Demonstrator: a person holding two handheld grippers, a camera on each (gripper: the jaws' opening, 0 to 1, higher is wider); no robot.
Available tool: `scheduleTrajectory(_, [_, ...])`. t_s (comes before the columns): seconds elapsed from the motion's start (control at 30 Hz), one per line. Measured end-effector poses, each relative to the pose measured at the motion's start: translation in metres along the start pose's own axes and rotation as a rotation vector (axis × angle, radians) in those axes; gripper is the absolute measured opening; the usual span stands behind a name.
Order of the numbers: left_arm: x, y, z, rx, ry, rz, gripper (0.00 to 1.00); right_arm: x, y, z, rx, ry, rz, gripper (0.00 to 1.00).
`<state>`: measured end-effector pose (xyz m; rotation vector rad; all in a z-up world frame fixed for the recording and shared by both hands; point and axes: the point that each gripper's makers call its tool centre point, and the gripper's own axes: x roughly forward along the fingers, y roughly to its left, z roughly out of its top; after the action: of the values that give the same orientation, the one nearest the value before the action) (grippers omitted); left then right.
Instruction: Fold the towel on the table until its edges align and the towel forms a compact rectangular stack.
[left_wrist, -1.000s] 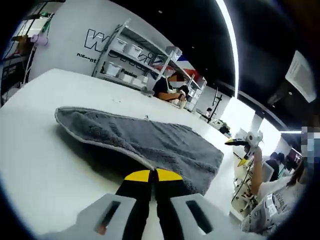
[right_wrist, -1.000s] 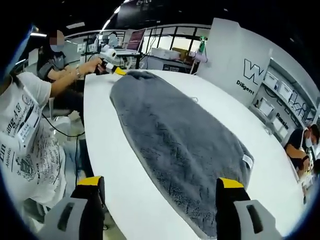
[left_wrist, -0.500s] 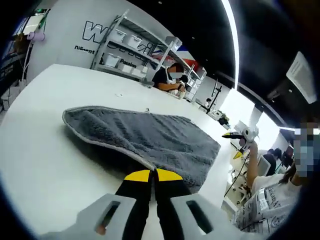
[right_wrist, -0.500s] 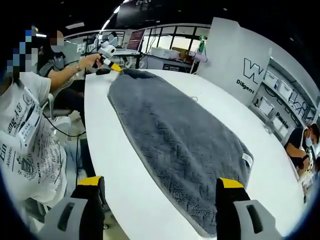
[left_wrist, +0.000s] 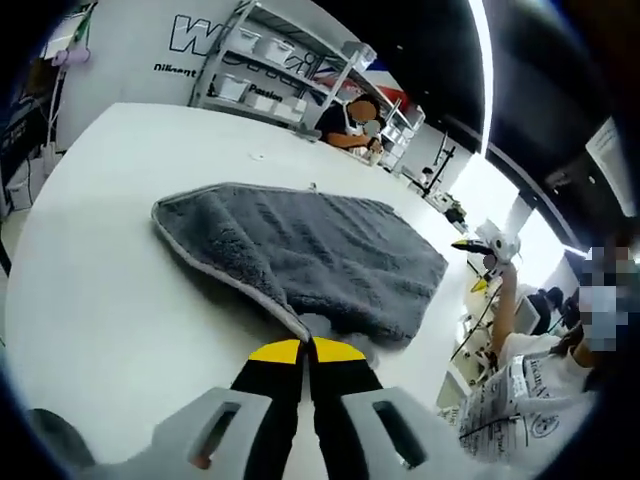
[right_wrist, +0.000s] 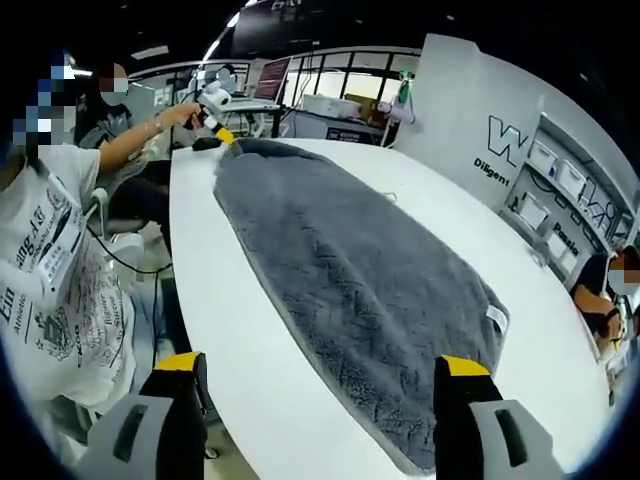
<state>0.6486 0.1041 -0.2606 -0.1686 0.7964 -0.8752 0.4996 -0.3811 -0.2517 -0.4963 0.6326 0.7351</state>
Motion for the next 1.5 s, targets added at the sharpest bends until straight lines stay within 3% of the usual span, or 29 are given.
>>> scheduleTrajectory(0.17, [-0.004,0.018,-0.008,-0.011,0.068,0.028,0.04,-0.001,0.000,0.000,-0.005,0.005,0.000,0.98])
scheduleTrajectory(0.3, [-0.011,0.044,-0.015,-0.004,0.141,0.096,0.04,-0.001,0.001,-0.001,-0.006,0.012,0.000,0.98])
scheduleTrajectory(0.47, [-0.013,0.054,-0.023,-0.009,0.192,0.104,0.04,-0.001,0.000,-0.002,-0.005,0.020,-0.004,0.98])
scheduleTrajectory(0.63, [-0.021,0.069,-0.026,0.040,0.244,0.158,0.04,-0.001,0.000,-0.002,-0.003,0.023,-0.004,0.98])
scheduleTrajectory(0.73, [-0.023,0.075,-0.019,0.039,0.194,0.175,0.04,-0.001,0.000,-0.002,-0.001,0.025,-0.001,0.98])
scheduleTrajectory(0.9, [-0.025,0.063,-0.018,0.059,0.132,0.150,0.06,0.001,-0.001,-0.005,0.002,0.029,0.000,0.98])
scheduleTrajectory(0.97, [-0.026,0.056,-0.017,0.084,0.107,0.153,0.12,0.001,-0.002,-0.004,0.003,0.029,0.001,0.98])
scheduleTrajectory(1.03, [-0.031,0.048,-0.004,0.110,0.034,0.141,0.22,0.002,-0.002,-0.004,0.003,0.028,0.002,0.98])
scheduleTrajectory(1.2, [-0.038,0.017,0.010,0.152,-0.094,0.084,0.21,0.005,0.002,-0.001,-0.004,0.025,0.009,0.98])
scheduleTrajectory(1.3, [-0.033,-0.003,-0.005,0.189,-0.065,0.037,0.21,0.007,0.005,-0.001,-0.007,0.024,0.015,0.98])
scheduleTrajectory(1.5, [-0.015,-0.025,-0.040,0.250,0.019,0.037,0.20,0.007,0.005,-0.002,-0.009,0.027,0.017,0.97])
